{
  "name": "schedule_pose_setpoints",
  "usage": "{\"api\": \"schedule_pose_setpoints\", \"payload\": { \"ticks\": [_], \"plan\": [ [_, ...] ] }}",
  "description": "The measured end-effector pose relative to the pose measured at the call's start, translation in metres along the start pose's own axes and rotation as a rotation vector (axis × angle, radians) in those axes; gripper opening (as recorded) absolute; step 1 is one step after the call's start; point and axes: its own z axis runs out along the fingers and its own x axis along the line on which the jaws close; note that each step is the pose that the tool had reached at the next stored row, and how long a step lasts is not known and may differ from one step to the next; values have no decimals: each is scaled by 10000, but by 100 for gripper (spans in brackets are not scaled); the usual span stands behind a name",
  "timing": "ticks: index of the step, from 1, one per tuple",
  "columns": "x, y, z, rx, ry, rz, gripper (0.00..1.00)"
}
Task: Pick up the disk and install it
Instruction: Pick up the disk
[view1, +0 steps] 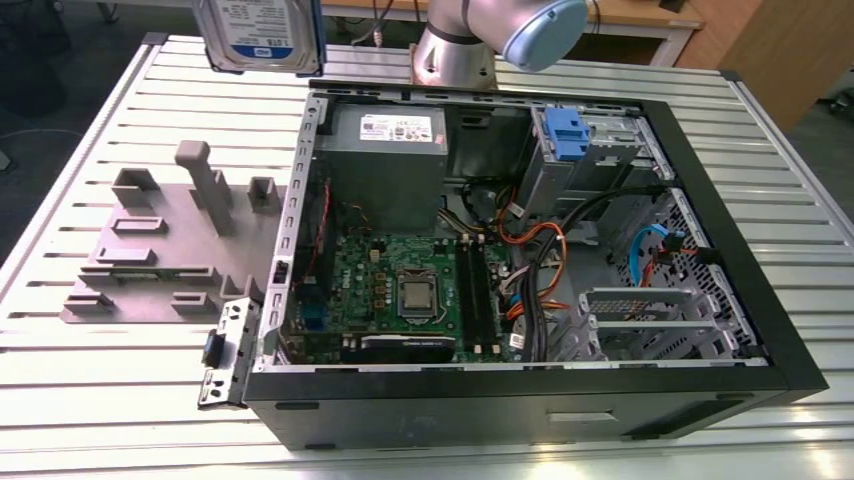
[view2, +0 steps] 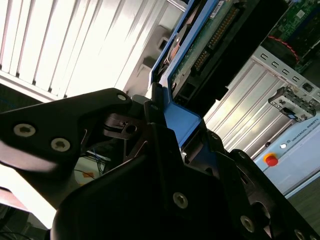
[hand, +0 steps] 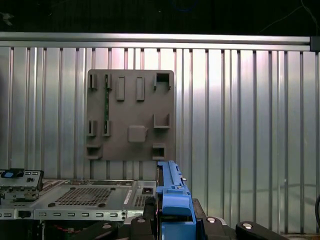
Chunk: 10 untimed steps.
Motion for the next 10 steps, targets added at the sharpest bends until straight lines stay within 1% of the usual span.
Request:
{"api": "schedule_pose_setpoints", "payload": {
  "ticks": [10],
  "plan": [
    [0,-40,0,0,0,0,36]
  ]
}}
